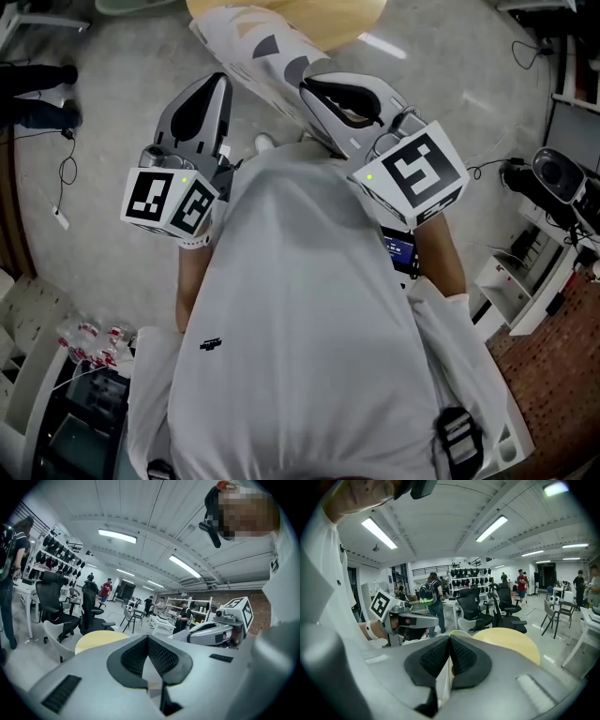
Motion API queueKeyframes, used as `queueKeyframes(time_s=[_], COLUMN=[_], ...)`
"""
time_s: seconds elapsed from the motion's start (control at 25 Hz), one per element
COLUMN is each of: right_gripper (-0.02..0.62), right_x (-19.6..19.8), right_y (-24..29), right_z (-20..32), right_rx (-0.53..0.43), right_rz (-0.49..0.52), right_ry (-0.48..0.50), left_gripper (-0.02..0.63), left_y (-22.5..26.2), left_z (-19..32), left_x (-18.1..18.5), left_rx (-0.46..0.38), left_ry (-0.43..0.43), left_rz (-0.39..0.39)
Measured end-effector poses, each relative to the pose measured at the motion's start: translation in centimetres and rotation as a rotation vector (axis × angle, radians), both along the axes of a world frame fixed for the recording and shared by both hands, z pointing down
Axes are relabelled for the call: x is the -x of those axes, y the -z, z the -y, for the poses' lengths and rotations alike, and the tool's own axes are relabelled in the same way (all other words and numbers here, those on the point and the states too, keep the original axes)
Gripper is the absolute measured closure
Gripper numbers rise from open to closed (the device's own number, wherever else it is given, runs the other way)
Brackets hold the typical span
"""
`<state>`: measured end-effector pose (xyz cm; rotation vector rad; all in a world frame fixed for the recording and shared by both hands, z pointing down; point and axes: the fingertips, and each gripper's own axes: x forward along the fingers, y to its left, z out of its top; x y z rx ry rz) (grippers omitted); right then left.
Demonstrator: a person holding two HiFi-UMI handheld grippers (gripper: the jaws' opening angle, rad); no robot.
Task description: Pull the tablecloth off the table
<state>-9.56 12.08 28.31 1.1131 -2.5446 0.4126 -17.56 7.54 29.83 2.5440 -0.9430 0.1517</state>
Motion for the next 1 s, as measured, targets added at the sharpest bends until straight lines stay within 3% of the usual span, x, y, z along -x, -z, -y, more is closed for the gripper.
queueKeyframes(time_s=[0.24, 0.52, 1.0], right_gripper=[0.581, 0.581, 0.581], right_x=[-2.3, -4.3, -3.8], right_y=[-1.0, 0.3, -0.7], right_z=[0.5, -0.7, -1.4], right_rx=[0.014, 0.005, 0.014], right_rz=[-0.002, -0.011, 0.029], right_ry=[-0.005, 0.008, 0.013], left_gripper=[0.600, 0.600, 0.600], left_y=[-1.3, 0.6, -0.7], left_z=[0.4, -0.8, -2.1], left_x=[-1.7, -3.6, -2.2], left_rx=[0.010, -0.006, 0.001], left_ry=[-0.015, -0.003, 0.040], left_rz=[0.013, 0.014, 0.024])
